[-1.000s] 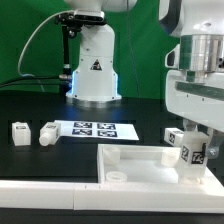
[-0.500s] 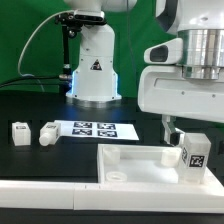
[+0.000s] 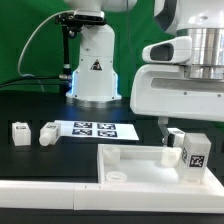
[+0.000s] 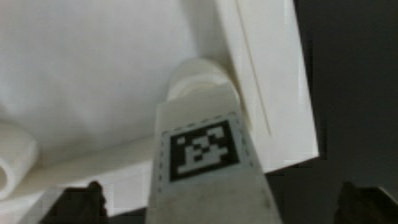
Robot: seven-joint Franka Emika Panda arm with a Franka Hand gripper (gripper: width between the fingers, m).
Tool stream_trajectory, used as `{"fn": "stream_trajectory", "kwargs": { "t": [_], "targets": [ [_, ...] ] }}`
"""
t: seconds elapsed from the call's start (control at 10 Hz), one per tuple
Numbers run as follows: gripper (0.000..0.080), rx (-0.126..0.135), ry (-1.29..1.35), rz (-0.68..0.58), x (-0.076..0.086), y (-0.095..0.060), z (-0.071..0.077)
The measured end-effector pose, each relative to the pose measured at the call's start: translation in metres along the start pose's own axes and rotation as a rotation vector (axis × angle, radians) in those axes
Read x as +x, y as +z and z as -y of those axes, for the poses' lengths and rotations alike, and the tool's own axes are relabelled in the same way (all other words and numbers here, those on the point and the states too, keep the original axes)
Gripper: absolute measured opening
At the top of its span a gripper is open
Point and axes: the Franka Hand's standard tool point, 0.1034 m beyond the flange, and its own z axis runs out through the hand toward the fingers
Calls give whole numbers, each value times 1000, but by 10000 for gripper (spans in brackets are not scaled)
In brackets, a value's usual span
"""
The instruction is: Assemble one leg
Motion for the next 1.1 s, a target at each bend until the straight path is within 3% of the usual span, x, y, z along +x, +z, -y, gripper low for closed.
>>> {"fn": "stream_trajectory", "kwargs": {
  "t": [0.2,0.3,0.4,0.5,0.9,1.1],
  "targets": [
    [620,-1,28,1,0,1,0],
    [434,0,48,2,-1,1,0],
    [434,1,150,4,-1,1,0],
    [292,-5,224,5,-1,2,-3],
    [292,-45,698,-6,-11,2,-1],
    [291,-23,982,6,-12,2,0]
  ]
}}
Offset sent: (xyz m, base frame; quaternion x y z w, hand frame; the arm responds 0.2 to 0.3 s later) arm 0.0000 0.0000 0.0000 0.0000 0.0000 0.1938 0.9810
